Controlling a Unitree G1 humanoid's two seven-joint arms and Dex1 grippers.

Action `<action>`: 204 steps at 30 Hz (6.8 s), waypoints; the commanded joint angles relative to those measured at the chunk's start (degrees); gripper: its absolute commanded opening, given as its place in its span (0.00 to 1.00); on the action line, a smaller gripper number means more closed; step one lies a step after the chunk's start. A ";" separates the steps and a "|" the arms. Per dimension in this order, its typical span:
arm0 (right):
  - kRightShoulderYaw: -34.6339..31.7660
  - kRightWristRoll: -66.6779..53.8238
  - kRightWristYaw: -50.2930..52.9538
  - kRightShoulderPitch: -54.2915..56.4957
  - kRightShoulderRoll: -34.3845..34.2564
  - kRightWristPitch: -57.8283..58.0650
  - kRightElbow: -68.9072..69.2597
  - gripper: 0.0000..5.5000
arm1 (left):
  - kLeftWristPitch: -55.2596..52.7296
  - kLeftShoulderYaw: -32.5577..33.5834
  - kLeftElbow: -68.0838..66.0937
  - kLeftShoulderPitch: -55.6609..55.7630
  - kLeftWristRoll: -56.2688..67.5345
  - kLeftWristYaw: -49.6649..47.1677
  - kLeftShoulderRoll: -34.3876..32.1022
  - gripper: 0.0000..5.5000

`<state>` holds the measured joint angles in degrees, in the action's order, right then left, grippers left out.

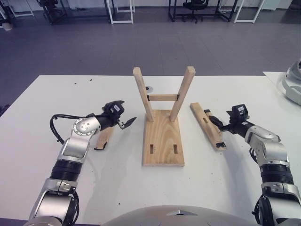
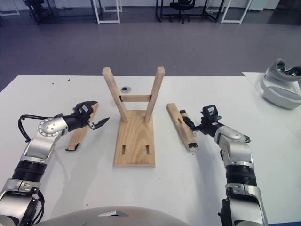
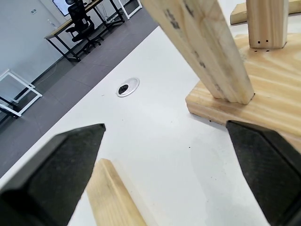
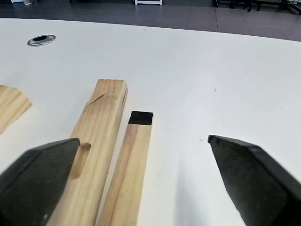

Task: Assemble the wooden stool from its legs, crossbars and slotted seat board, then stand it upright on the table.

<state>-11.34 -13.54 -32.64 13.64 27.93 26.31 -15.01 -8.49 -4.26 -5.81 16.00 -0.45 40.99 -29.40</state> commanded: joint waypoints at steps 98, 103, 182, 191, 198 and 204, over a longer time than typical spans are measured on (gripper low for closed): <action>0.42 7.54 11.69 1.99 -3.12 -20.08 26.88 0.49 | -16.91 32.93 8.99 0.42 50.57 -17.55 2.67 0.07; -0.27 10.37 15.34 -3.09 -4.35 -25.28 12.42 0.49 | -5.32 29.22 -5.73 -2.07 39.69 -14.64 8.38 0.07; 8.01 19.43 21.20 -4.39 -5.16 -34.32 0.65 0.49 | -24.86 11.21 3.10 -13.74 12.95 -15.51 -3.01 0.59; 5.49 15.09 18.72 -3.89 -4.25 -31.58 3.90 0.49 | -20.75 10.82 -0.73 -13.80 10.70 -12.13 -5.27 0.37; -2.04 -29.83 12.10 14.26 -6.29 0.57 29.17 0.53 | -4.49 25.62 8.55 -2.19 28.49 -5.42 -1.32 0.37; -0.03 -51.13 25.38 29.99 -16.31 13.13 32.04 0.57 | -6.32 15.73 22.60 8.11 29.60 -4.25 -0.18 0.37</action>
<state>-12.05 -61.04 -10.11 40.55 13.97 37.32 16.87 -13.60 14.63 14.88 21.61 29.70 35.88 -29.59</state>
